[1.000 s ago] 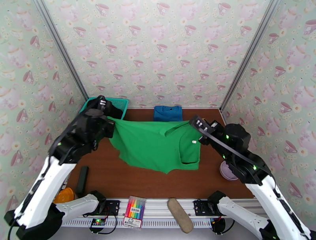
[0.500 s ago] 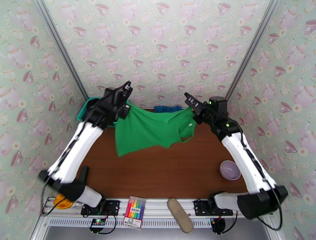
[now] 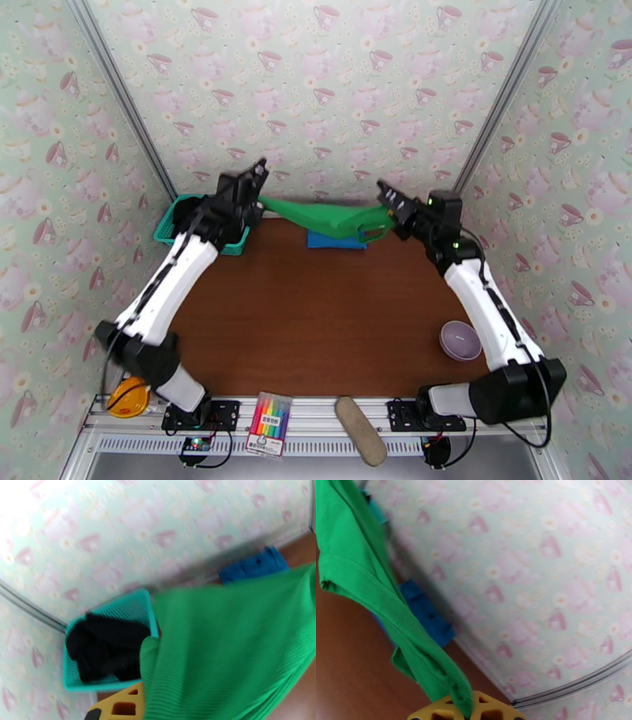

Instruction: Fold and stack the mixed laundry pile

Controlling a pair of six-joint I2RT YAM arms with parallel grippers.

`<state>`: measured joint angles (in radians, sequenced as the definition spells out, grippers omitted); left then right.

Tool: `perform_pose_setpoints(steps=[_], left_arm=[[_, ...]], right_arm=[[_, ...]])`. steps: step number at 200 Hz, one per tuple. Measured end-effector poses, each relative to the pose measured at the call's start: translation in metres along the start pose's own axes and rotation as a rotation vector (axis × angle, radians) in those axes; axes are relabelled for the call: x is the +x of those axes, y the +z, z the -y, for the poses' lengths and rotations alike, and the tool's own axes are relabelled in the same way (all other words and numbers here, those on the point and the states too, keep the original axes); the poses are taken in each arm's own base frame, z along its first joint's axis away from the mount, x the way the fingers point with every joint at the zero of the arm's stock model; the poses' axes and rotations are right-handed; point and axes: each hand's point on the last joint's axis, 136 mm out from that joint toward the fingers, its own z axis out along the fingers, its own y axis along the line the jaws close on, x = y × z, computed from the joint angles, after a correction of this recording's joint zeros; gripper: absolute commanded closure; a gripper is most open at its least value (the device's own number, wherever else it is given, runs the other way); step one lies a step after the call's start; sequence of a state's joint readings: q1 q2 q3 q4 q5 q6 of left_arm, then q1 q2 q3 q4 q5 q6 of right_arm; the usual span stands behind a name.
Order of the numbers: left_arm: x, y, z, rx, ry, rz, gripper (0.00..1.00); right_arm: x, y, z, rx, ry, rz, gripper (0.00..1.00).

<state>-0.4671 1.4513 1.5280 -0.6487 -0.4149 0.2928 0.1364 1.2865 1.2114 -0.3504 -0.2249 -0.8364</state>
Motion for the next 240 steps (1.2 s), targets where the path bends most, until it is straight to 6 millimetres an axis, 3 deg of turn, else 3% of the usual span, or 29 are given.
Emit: perform_pose_setpoints(steps=[37,57,69,89,119,185,193,208,219,240], left_arm=[[0.128,0.011,0.068,0.073,-0.08,-0.173,1.0],[0.195,0.018,0.093,0.058,-0.115,-0.326,1.0],[0.22,0.019,0.1,0.025,-0.136,-0.395,1.0],[0.239,0.021,0.101,-0.046,-0.185,-0.462,1.0],[0.263,0.02,0.112,-0.103,-0.171,-0.551,1.0],[0.273,-0.004,0.17,-0.095,0.024,-0.602,1.0],[0.275,-0.008,0.176,-0.095,0.052,-0.606,0.86],[0.282,-0.016,0.182,-0.097,0.102,-0.622,0.46],[0.287,-0.023,0.184,-0.099,0.131,-0.632,0.31],[0.292,-0.035,0.183,-0.111,0.171,-0.649,0.09]], right_arm=[[0.066,-0.001,-0.102,-0.198,-0.034,-0.095,1.0],[0.086,-0.003,-0.148,-0.293,-0.088,-0.157,1.0],[0.091,-0.004,-0.17,-0.348,-0.142,-0.202,1.0],[0.098,-0.001,-0.193,-0.419,-0.194,-0.264,1.0],[0.123,-0.002,-0.208,-0.455,-0.272,-0.397,1.0],[0.155,-0.012,-0.201,-0.422,-0.382,-0.569,1.0],[0.158,-0.013,-0.2,-0.416,-0.393,-0.581,1.0],[0.161,-0.015,-0.197,-0.401,-0.408,-0.597,0.89],[0.163,-0.015,-0.196,-0.392,-0.413,-0.607,0.78],[0.165,-0.015,-0.192,-0.372,-0.422,-0.617,0.46]])
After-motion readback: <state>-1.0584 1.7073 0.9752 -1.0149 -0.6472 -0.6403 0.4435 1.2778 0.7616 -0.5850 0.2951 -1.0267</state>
